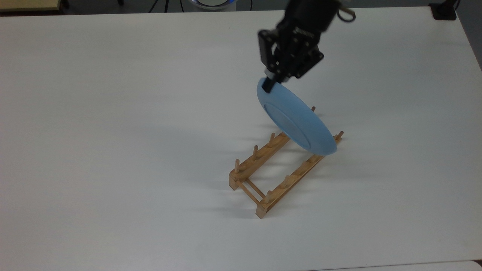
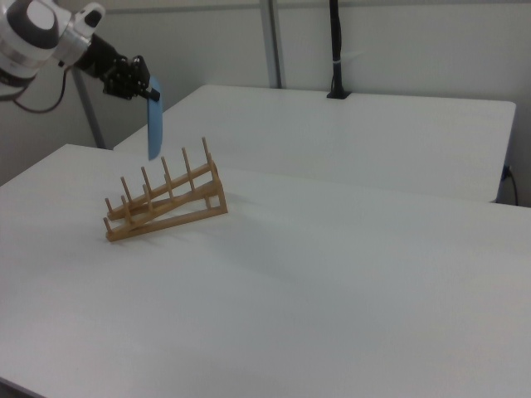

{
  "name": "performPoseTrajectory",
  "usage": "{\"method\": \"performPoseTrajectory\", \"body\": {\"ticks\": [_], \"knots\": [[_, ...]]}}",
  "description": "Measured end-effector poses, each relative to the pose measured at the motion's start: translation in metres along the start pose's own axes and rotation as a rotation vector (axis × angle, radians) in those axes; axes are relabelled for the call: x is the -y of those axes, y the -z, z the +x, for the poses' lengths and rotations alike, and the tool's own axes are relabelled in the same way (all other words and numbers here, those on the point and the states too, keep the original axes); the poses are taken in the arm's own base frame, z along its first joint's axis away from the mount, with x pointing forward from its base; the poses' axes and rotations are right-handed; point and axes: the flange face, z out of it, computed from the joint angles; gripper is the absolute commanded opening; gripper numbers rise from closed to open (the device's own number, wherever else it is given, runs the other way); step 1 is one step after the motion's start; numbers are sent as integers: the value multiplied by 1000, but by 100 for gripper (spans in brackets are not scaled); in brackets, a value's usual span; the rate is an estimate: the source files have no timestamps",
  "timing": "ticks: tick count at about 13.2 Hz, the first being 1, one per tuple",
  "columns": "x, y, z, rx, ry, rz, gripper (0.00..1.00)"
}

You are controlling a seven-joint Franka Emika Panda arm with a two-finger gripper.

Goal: Pick plate from plate rack
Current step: 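Carry the plate away from the rack and lower it flat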

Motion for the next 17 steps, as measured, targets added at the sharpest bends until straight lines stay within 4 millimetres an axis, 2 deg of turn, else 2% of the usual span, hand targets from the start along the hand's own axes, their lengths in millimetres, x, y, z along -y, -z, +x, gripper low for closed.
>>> {"method": "performPoseTrajectory", "body": {"ticks": [3, 5, 8, 10, 12, 17], "knots": [[-64, 2, -2, 54, -238, 191, 0], [-121, -15, -16, 121, -406, 318, 0], [-203, -65, -69, 333, -508, 529, 0], [-241, -101, -118, 467, -478, 643, 0], [-250, -134, -160, 568, -418, 710, 0], [-224, -225, -224, 727, -289, 754, 0]]}}
